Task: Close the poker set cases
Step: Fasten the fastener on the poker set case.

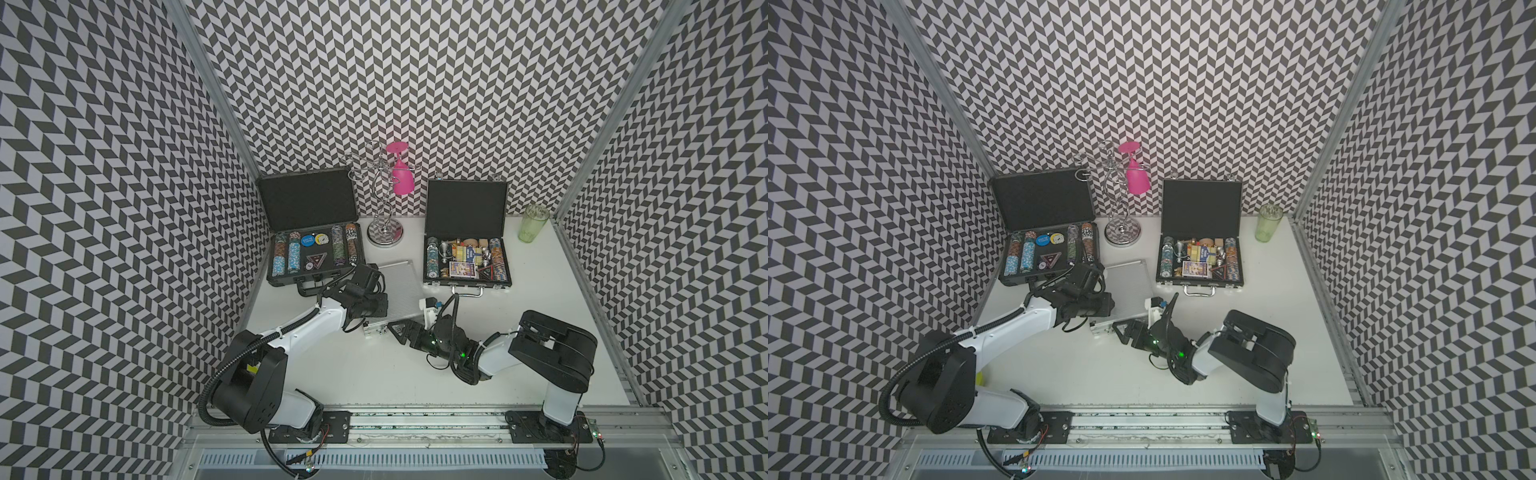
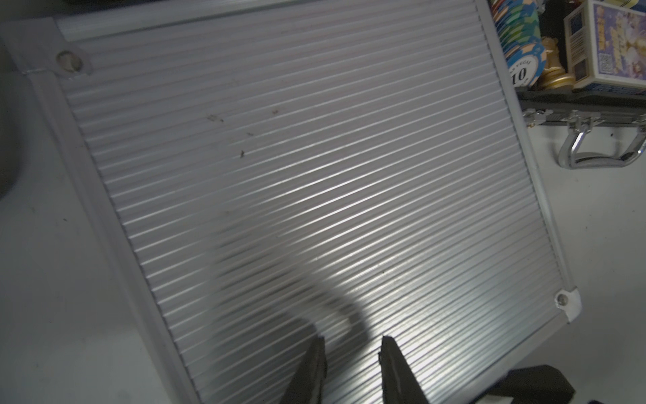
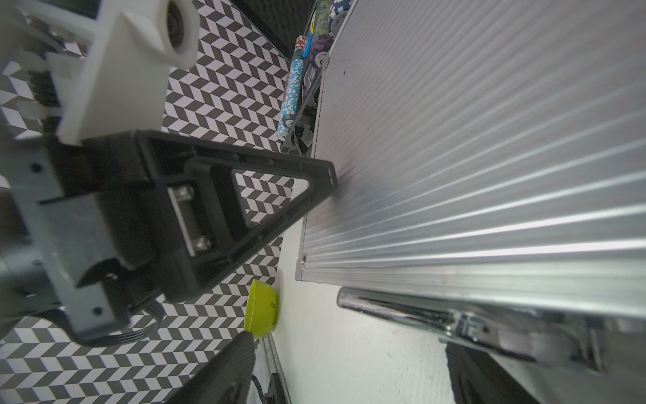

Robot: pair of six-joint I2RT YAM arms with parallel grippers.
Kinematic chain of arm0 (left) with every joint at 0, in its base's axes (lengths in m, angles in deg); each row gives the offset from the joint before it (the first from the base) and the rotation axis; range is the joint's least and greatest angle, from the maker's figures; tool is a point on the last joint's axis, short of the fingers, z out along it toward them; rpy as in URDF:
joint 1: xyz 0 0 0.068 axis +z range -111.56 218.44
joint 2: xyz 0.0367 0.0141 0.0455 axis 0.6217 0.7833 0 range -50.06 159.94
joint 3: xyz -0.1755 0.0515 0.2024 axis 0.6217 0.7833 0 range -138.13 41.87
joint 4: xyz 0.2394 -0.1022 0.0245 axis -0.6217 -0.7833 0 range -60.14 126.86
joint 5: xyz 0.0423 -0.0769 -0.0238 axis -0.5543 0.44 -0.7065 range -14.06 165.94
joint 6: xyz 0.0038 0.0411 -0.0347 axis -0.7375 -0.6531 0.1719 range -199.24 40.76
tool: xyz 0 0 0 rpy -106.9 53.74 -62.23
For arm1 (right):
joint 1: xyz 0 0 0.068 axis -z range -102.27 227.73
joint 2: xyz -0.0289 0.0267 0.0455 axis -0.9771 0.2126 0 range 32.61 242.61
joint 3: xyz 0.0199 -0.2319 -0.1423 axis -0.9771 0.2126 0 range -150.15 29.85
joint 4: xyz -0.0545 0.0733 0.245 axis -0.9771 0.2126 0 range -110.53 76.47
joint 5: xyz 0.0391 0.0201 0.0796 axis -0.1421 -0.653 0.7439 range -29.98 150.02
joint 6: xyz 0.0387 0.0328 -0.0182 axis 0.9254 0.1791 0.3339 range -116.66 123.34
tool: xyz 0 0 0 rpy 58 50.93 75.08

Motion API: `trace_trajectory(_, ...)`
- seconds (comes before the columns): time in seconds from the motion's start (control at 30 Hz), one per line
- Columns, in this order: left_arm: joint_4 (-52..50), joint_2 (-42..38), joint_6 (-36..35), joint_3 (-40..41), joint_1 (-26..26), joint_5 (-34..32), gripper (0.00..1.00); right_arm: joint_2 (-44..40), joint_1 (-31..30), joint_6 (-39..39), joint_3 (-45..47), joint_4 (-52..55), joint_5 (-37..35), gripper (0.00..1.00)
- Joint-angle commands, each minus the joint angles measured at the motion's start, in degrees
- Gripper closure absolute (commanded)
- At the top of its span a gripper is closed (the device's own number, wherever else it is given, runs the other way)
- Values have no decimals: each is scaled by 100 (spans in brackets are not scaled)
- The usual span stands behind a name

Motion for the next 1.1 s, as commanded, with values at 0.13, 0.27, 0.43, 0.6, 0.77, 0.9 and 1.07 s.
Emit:
trace_trajectory(0.13, -488, 201, 101, 116, -15, 230, 70, -151, -165, 242, -4, -42, -51, 13)
trace_trajectory(0.27, -467, 176, 109, 176, -14, 265, 71, -152, -236, 344, -69, 16, -98, 13)
trace_trajectory(0.43, -453, 158, 121, 230, -30, 313, 72, 22, -224, 467, -154, -211, -229, 13)
trace_trajectory(0.6, -463, 128, 110, 239, -26, 304, 72, 31, -231, 335, -409, 126, -345, 13)
trace_trajectory(0.77, -462, 106, 101, 254, -25, 319, 72, 68, -213, 339, -454, 279, -474, 13)
trace_trajectory(0.9, -471, 94, 81, 253, -26, 309, 73, 126, -190, 403, -441, 373, -463, 13)
trace_trajectory(1.07, -480, 94, 83, 239, -17, 297, 73, 243, -183, 510, -444, 469, -433, 14)
